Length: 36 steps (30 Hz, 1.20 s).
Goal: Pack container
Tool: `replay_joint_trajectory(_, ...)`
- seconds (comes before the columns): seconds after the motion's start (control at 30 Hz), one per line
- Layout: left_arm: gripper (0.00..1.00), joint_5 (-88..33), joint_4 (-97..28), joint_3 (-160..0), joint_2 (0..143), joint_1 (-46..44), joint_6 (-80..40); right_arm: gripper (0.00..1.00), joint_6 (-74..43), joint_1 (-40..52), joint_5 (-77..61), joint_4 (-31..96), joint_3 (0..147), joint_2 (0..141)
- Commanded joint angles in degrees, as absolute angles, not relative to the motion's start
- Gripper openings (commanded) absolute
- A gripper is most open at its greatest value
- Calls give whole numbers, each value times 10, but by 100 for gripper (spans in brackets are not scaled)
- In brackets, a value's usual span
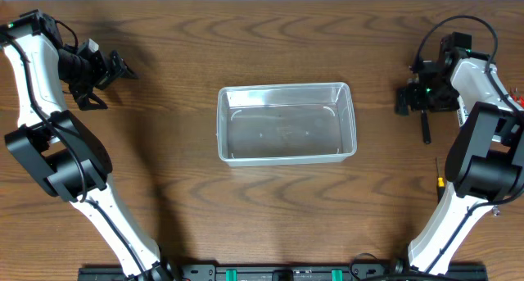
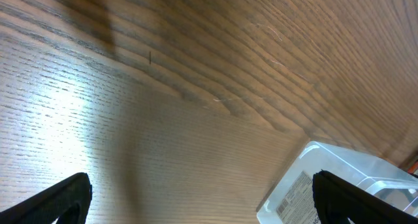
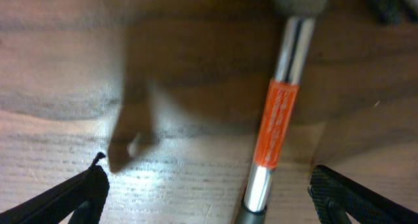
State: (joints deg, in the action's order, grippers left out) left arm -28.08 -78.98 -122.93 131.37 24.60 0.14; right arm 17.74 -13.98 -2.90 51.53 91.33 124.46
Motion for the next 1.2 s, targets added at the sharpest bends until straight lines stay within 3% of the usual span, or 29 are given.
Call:
replay_joint_trajectory(0.0, 98, -278, -790, -1240, 1299, 248, 1, 99, 178, -145, -42, 507, 917, 1253)
replay_joint_trajectory(1.17, 98, -278, -790, -1240, 1299, 248, 1, 99, 178, -169, -37, 482, 917, 1274)
